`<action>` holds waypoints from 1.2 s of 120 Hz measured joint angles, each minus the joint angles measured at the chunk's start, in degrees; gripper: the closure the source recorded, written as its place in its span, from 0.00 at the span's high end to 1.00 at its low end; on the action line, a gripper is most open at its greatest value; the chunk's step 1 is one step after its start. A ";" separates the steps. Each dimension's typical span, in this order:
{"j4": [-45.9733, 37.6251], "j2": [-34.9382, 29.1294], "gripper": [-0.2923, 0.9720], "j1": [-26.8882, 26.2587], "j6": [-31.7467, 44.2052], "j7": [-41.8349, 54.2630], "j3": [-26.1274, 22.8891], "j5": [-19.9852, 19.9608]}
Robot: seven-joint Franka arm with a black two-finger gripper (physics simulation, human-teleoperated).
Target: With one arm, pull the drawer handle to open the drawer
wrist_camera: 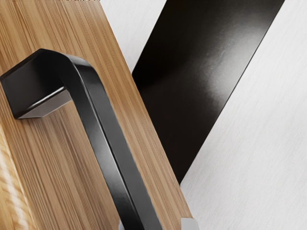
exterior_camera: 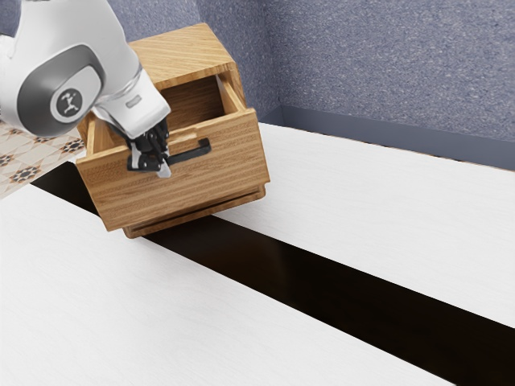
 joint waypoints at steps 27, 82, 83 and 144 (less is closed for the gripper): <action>0.20 0.09 0.15 -0.45 0.27 -0.59 -0.50 0.04; 1.06 -0.32 0.30 -1.32 -0.81 -0.62 -0.53 -0.82; 1.09 -0.32 0.30 -1.33 -0.83 -0.61 -0.53 -0.83; 33.22 6.39 0.58 3.40 -23.42 -1.91 2.17 -7.96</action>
